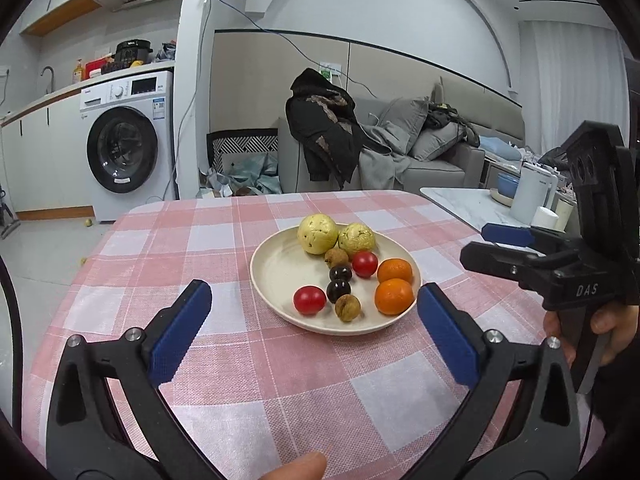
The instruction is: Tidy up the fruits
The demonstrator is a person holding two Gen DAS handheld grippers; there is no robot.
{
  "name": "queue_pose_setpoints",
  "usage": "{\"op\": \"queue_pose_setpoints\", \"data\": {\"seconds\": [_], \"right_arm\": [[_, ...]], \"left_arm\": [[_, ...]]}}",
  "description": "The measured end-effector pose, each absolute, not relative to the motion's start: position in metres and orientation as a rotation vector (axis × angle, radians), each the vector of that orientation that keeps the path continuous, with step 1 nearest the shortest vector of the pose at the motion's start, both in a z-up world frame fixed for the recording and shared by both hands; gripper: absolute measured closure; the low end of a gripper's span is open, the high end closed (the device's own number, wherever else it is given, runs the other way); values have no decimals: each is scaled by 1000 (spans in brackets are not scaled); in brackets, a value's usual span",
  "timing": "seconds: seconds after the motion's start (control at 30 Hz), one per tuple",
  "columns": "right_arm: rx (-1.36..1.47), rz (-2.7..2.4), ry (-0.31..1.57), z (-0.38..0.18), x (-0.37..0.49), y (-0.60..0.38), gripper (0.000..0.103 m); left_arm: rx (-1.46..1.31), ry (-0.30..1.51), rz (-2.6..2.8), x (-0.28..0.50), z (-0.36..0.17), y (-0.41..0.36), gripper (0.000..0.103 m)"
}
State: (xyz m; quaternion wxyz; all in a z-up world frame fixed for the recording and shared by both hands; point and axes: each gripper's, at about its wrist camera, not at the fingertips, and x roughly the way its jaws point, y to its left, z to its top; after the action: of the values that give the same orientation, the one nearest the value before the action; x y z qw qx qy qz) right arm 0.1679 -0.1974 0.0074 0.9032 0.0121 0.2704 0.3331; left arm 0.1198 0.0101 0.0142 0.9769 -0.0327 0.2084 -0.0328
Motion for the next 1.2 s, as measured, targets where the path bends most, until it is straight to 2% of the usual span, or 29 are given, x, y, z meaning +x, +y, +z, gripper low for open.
{"op": "queue_pose_setpoints", "data": {"seconds": [0.37,1.2], "right_arm": [[1,686,483,-4,152,-194,0],[0,681,448,-7,149,-195,0]], "left_arm": [[-49,376,-35,100,9,8,0],[-27,369,-55,99,10,1,0]]}}
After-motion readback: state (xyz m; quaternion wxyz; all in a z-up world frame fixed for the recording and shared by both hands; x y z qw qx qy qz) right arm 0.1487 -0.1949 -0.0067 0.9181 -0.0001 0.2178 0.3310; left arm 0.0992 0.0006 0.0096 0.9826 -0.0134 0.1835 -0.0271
